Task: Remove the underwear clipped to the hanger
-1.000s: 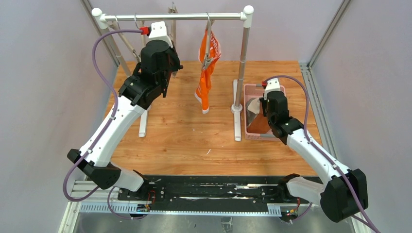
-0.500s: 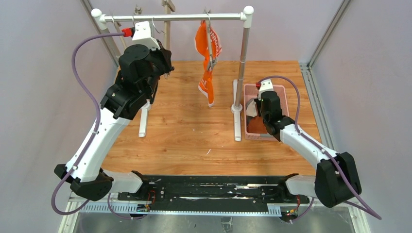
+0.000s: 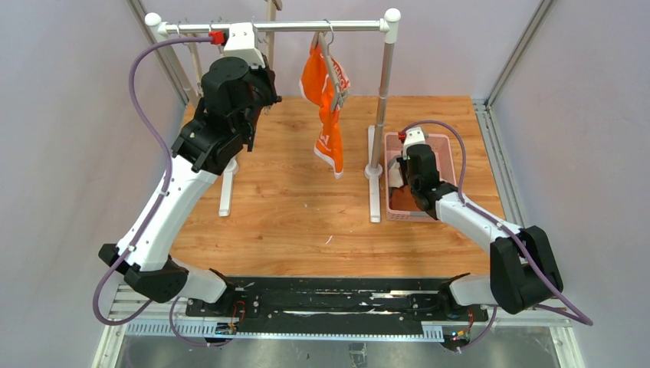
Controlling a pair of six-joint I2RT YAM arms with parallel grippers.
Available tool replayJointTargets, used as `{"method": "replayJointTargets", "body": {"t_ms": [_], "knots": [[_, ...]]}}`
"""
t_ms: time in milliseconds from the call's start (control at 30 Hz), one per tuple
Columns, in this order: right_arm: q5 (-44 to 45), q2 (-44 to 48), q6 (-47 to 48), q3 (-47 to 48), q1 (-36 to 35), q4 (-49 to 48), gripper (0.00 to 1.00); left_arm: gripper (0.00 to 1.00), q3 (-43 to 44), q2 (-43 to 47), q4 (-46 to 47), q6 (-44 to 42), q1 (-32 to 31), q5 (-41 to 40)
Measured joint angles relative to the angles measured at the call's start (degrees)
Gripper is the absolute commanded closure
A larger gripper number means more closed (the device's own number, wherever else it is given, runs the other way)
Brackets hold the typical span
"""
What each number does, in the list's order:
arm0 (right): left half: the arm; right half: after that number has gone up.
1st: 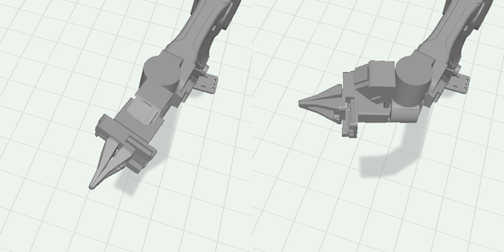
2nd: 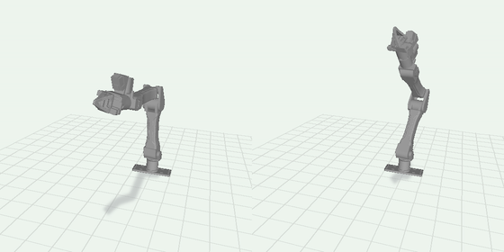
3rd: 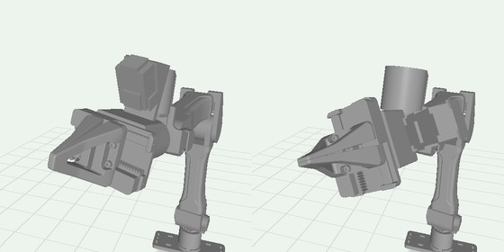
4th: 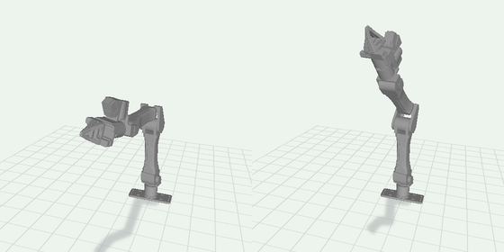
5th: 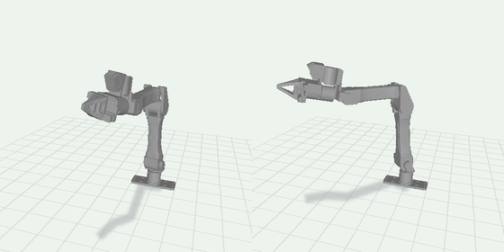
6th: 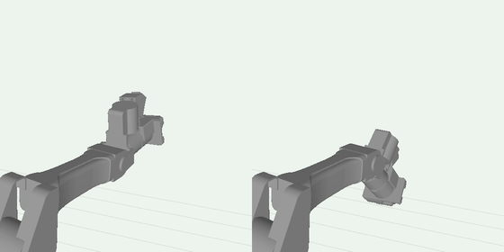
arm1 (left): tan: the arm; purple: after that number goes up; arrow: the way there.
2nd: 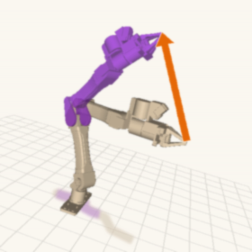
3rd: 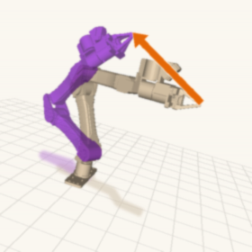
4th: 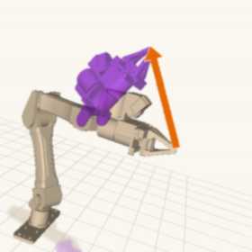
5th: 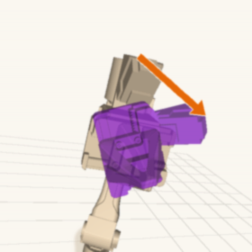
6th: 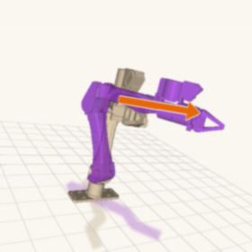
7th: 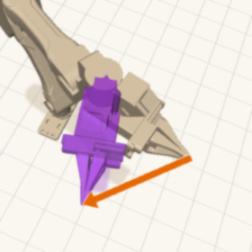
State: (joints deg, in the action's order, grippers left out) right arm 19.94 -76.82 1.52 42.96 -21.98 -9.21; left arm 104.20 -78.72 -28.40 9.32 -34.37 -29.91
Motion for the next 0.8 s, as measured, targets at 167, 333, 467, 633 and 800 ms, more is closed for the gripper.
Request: {"method": "replayJointTargets", "body": {"t_ms": [167, 333, 467, 633, 800], "knots": [[-0.48, 0.0, 0.0, -0.33, 0.0, -0.02, 0.99, 1.0, 4.17, -3.41, -0.98, -1.64, 0.44, -0.44], [-0.5, 0.0, 0.0, -0.55, 0.0, 0.0, 1.0, 1.0, 7.21, -6.27, -3.91, -2.08, 1.95, 0.07], [-0.61, 0.0, 0.0, -0.55, 0.0, 0.02, 0.99, 1.0, 11.65, -9.49, -8.5, -2.01, 4.7, 2.43], [-1.27, 0.2, -0.02, -0.55, 0.0, 0.07, 0.99, 0.97, 12.68, -10.36, -11.78, -1.92, 5.84, 4.42], [-1.75, 0.76, -0.04, -0.55, 0.0, 0.44, 1.0, 0.88, 12.7, -10.23, -12.5, -1.38, 6.8, 6.93]]}}
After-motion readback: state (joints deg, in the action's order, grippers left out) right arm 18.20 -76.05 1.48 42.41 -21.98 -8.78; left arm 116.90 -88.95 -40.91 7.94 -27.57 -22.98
